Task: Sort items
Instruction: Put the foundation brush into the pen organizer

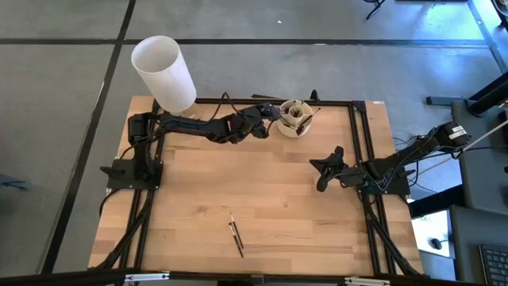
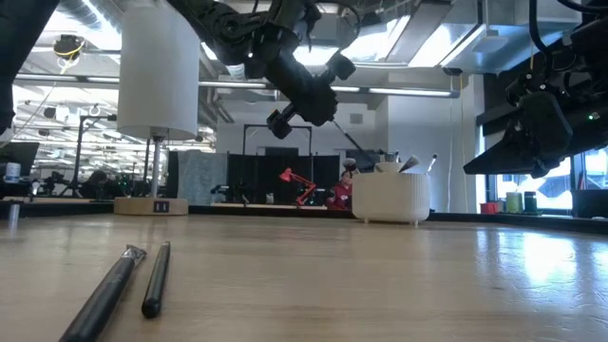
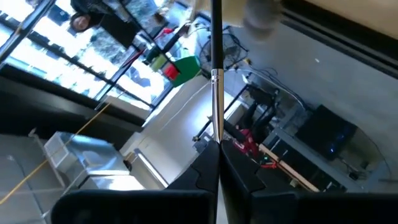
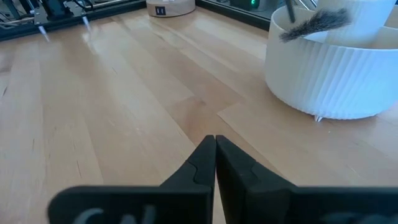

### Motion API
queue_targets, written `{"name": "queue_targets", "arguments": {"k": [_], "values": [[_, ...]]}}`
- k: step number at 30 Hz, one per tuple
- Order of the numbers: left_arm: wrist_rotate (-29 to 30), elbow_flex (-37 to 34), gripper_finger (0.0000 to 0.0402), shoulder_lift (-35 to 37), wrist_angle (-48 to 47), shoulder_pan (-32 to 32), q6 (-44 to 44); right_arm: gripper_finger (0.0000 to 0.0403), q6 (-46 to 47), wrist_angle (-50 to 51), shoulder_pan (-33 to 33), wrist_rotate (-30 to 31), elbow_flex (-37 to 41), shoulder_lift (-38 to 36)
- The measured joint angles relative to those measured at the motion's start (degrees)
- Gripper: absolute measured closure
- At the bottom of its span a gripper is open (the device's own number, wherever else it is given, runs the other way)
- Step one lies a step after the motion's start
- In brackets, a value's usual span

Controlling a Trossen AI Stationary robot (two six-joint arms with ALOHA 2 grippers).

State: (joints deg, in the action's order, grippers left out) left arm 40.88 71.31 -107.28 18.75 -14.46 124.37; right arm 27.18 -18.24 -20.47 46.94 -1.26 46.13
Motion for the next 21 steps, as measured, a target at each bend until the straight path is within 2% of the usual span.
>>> {"name": "queue_targets", "arguments": {"k": [16,21], "values": [[-2.0,0.0,0.039,-1.09,-1.14,0.16,0.12,0.0389,-0.2,-0.11,0.0,0.04,0.0,0.0],[-2.08,-0.02,0.037,-3.04,-0.43,0.16,0.16,0.0389,-0.43,-0.16,0.0,0.04,0.0,0.0]]}}
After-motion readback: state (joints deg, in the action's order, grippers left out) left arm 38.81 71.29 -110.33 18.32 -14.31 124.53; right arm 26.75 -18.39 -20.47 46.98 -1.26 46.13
